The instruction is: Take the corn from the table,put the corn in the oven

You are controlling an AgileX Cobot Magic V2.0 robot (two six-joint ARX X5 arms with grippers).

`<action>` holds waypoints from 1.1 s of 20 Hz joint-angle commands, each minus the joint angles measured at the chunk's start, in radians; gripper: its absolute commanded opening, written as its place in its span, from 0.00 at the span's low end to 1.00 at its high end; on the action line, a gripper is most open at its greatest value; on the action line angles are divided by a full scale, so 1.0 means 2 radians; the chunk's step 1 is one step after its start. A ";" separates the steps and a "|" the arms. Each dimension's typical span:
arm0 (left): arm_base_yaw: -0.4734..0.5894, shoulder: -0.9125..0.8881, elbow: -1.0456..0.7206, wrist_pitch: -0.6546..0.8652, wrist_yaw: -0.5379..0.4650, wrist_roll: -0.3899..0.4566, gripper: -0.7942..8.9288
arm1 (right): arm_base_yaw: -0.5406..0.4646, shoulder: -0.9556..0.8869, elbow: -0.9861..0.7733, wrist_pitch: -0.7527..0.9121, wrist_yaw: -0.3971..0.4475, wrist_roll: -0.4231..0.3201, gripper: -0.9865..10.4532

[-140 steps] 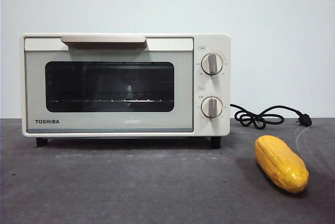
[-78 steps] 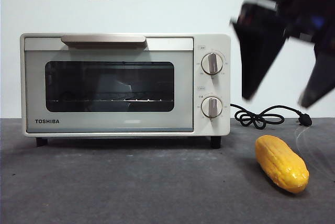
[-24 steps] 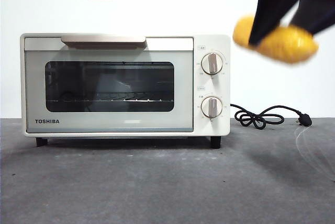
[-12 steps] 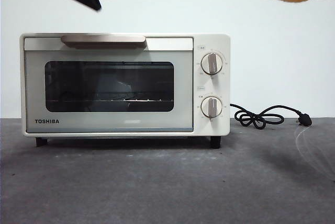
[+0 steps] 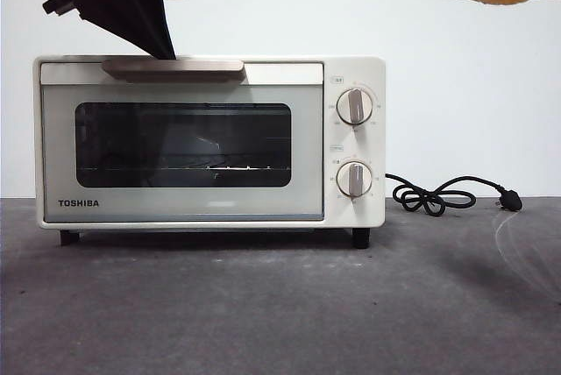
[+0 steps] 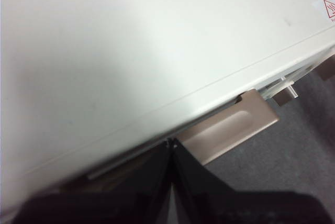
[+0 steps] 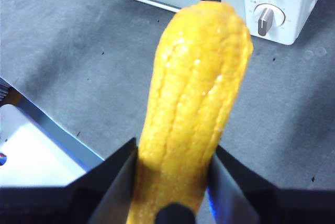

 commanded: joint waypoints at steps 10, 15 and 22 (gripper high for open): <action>-0.011 0.013 -0.001 -0.117 -0.003 0.026 0.08 | 0.001 0.000 0.001 0.002 -0.001 0.004 0.08; -0.015 0.013 -0.001 -0.188 -0.003 0.038 0.08 | 0.001 0.000 0.001 0.002 -0.001 0.004 0.08; -0.015 0.013 -0.001 -0.234 -0.003 0.038 0.08 | 0.001 0.000 0.001 0.001 -0.002 0.004 0.08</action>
